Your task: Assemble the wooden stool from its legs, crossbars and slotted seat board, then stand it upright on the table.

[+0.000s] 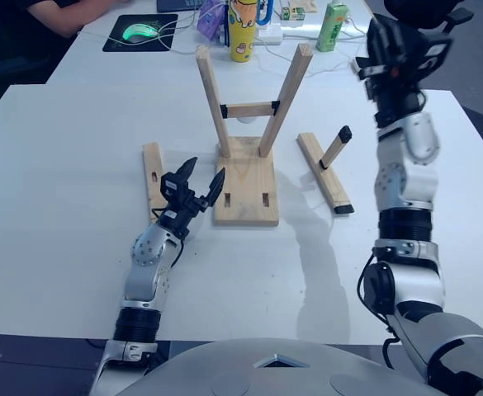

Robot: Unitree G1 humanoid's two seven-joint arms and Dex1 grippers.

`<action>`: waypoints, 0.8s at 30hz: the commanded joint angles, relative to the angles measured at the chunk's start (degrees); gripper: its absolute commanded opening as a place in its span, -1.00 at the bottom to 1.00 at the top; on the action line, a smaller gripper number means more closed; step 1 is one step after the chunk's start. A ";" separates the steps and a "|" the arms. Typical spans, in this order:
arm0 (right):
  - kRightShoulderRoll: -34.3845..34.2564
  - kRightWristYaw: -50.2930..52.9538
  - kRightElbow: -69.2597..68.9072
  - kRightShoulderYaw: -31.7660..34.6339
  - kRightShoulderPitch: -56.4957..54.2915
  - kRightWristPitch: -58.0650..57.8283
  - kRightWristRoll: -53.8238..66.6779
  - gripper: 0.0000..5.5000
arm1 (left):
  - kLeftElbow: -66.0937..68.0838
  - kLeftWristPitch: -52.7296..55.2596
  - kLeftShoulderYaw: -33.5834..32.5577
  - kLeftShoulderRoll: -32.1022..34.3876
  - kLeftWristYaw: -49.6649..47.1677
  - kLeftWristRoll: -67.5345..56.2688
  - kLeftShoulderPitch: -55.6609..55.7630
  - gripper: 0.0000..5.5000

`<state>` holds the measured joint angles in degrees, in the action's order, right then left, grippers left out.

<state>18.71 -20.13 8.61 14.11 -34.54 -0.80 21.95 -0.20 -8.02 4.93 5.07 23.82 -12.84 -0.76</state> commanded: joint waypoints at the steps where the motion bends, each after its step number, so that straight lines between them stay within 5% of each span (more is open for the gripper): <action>1: 5.34 0.51 -4.44 5.38 15.80 -8.78 0.31 -0.48 | -1.24 0.21 -0.07 0.13 -0.81 0.76 -1.66 0.33; 6: 8.45 -4.41 -5.71 3.34 31.54 -15.76 -1.35 -0.18 | -1.55 -0.14 -1.64 0.85 -1.75 0.64 -2.47 0.33; 13: 9.46 -10.87 -8.55 -3.46 33.48 -24.90 -0.69 0.26 | -1.14 0.13 -0.80 0.70 -1.60 1.04 -2.28 0.33; 24: 7.88 -9.06 1.60 -9.93 22.35 -27.27 -6.77 0.26 | 1.48 -0.06 -1.86 1.77 -0.16 0.52 0.47 0.33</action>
<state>27.17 -29.20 9.42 5.26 -10.88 -27.38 16.13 0.95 -8.14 3.16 6.87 23.39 -12.30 -0.85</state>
